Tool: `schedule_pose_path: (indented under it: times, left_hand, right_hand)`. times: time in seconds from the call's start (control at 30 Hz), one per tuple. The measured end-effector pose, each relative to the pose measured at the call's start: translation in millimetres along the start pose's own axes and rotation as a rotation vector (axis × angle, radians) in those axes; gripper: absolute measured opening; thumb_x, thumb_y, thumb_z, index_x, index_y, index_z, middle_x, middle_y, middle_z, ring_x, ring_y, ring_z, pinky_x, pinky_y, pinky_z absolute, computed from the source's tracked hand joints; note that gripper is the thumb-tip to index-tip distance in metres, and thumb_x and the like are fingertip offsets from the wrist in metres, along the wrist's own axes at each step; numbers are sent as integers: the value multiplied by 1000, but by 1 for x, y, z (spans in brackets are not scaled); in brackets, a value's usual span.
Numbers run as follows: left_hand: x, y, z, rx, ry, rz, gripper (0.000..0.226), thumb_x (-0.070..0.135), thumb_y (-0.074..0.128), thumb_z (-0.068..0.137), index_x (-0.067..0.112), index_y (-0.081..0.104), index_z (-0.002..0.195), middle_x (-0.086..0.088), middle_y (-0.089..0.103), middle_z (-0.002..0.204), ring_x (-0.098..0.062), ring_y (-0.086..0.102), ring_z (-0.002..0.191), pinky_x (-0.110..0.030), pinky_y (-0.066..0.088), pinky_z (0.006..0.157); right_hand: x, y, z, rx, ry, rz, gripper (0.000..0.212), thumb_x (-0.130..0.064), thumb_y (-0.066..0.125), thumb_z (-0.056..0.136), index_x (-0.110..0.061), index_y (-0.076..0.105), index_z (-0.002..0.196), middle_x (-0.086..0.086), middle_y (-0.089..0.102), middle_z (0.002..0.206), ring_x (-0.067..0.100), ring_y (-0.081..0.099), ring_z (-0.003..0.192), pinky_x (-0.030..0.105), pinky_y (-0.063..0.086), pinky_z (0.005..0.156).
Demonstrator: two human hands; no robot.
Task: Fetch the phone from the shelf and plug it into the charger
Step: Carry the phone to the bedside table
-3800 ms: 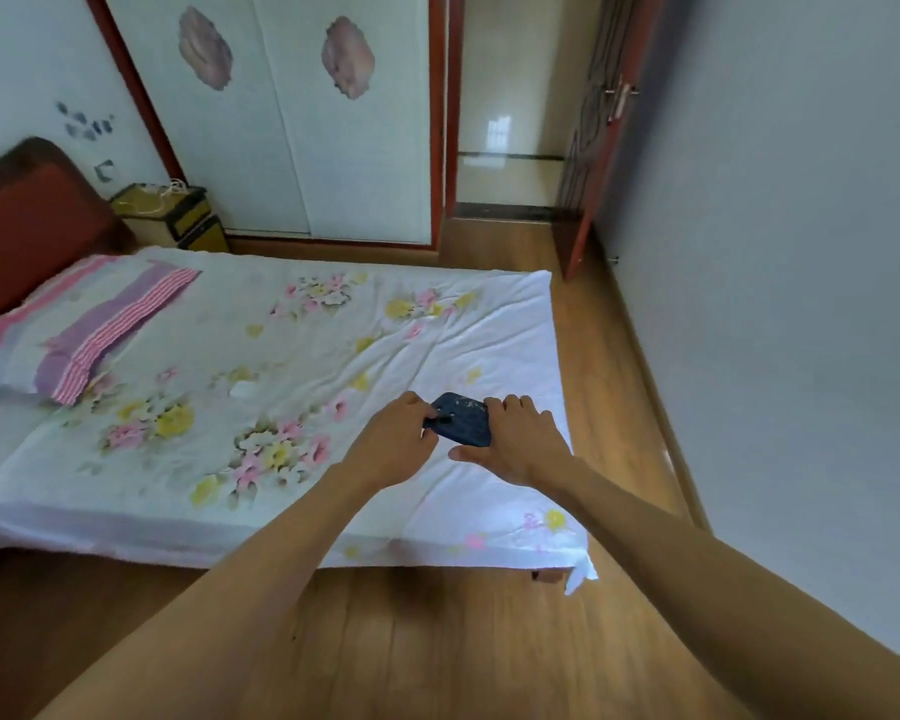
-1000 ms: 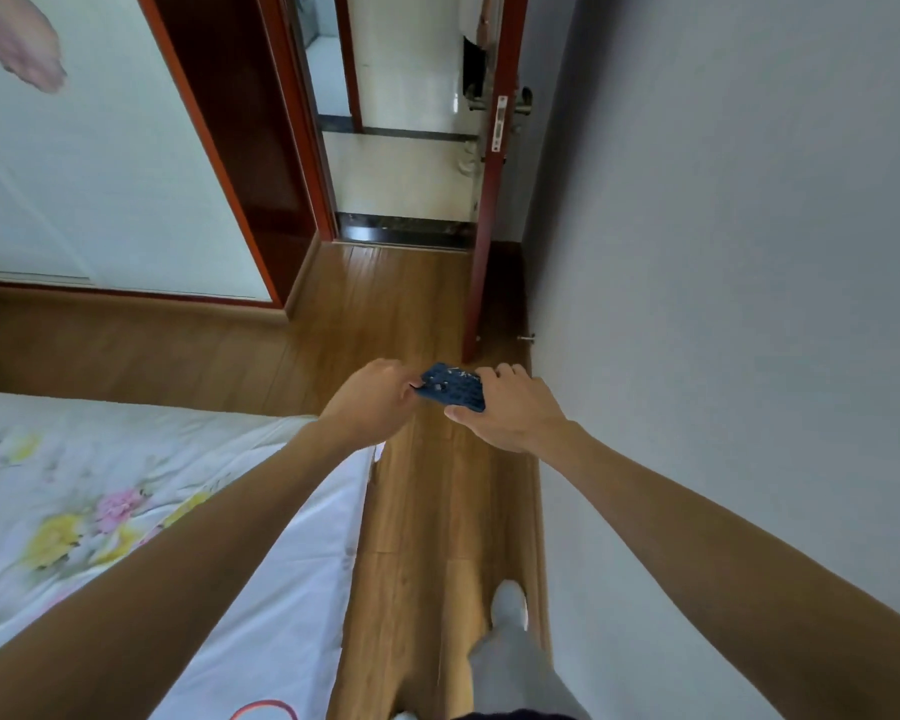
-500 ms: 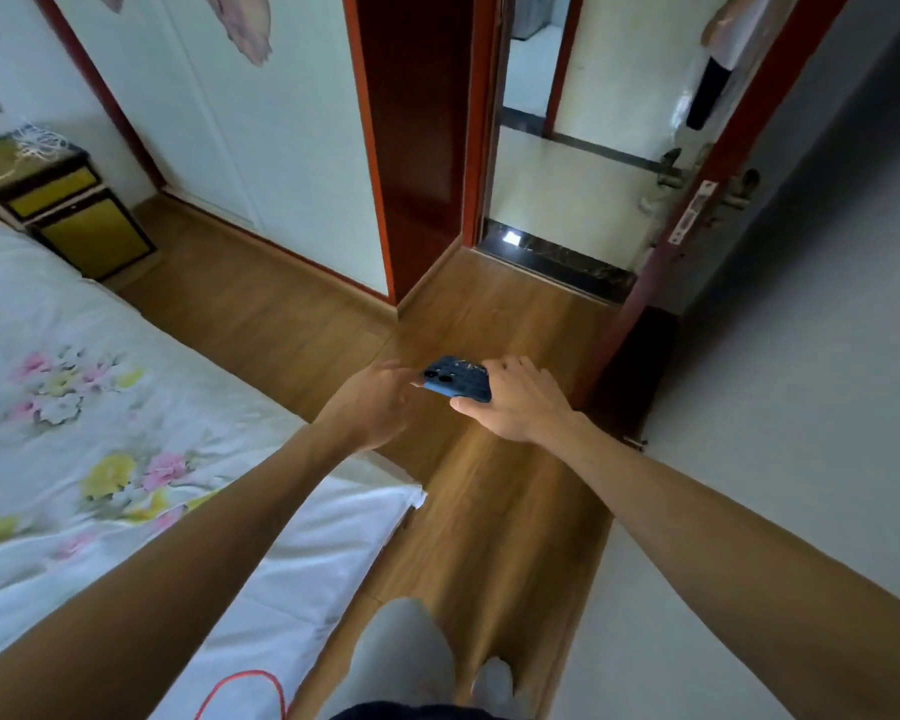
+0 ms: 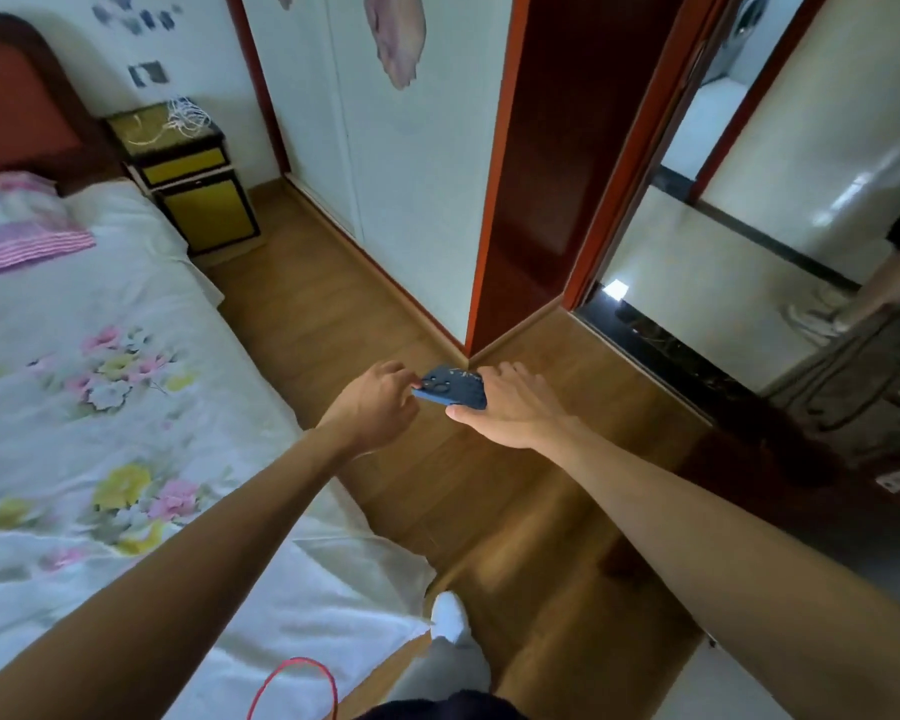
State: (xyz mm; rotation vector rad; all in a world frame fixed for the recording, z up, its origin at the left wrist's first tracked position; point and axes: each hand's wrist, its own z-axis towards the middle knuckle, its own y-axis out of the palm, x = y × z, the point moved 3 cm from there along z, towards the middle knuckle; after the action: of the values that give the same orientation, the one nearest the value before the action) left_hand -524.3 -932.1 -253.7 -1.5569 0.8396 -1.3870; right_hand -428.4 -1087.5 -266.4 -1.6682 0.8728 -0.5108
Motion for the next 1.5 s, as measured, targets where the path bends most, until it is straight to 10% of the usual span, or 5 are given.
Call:
schedule_pose_path:
  times: [0.8, 1.5]
  left_hand:
    - [-194, -121, 288, 242, -538, 19, 31, 16, 47, 97, 11, 64, 122, -7, 64, 119, -19, 59, 106, -29, 49, 90]
    - [-500, -256, 458, 276, -678, -4, 36, 14, 48, 94, 11, 56, 129, -8, 61, 124, -22, 56, 112, -34, 47, 96]
  right_hand:
    - [-64, -141, 449, -18, -522, -82, 81, -78, 42, 85, -17, 50, 139, 10, 58, 133, 29, 54, 121, 47, 48, 98]
    - [-286, -225, 777, 33, -672, -170, 82, -77, 43, 85, -18, 48, 141, 9, 58, 135, 28, 53, 123, 48, 46, 102]
